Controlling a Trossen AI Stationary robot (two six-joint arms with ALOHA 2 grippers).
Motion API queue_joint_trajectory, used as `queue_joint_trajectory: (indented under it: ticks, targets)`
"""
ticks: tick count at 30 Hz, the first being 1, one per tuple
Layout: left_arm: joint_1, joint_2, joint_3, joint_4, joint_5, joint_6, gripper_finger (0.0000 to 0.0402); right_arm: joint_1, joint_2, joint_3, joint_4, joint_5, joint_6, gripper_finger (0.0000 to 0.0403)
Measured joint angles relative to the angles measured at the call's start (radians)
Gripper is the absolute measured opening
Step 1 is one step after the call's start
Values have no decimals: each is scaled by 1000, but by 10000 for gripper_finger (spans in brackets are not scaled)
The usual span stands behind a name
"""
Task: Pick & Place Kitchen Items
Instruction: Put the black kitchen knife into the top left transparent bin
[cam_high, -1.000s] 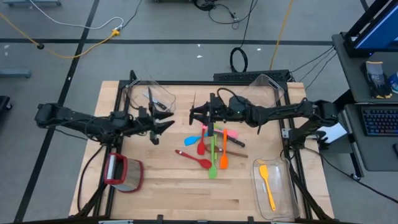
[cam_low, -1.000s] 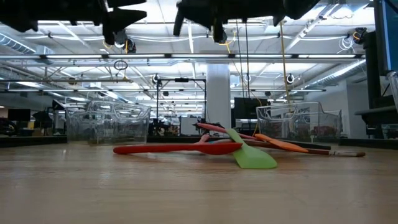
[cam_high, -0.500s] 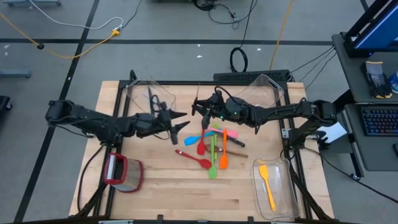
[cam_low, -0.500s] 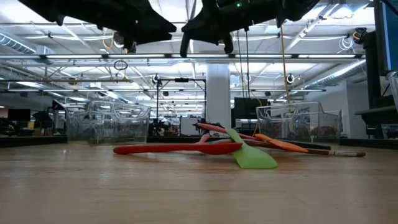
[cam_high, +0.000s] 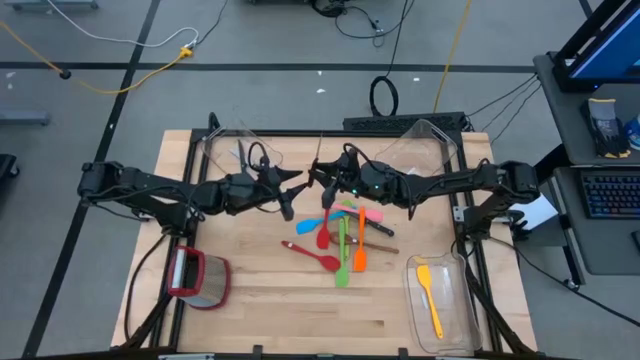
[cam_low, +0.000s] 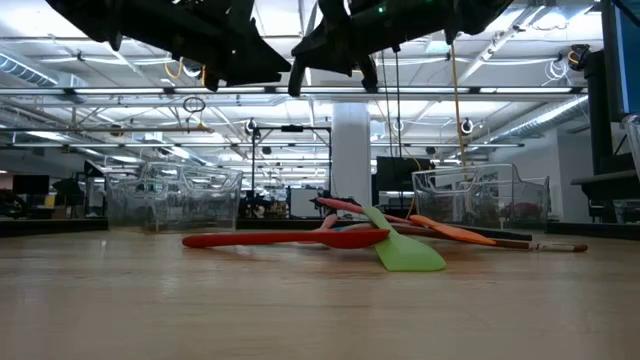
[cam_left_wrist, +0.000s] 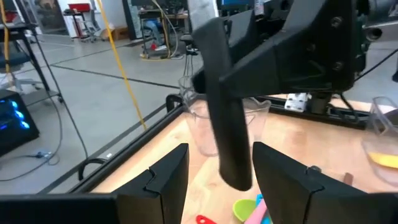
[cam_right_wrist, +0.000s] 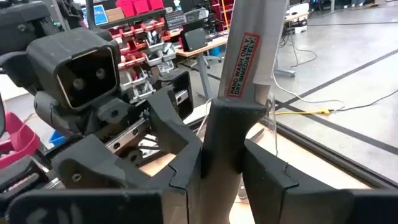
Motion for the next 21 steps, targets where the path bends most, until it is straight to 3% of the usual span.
queue_joint_trajectory:
  ticks: [8,21]
  targets:
    - [5,0,0,-8,19,-18,182,1,91,25,87,2,15,86]
    - [50,30,0,-10,27,-54,182,16,92,60,81,0,22,86]
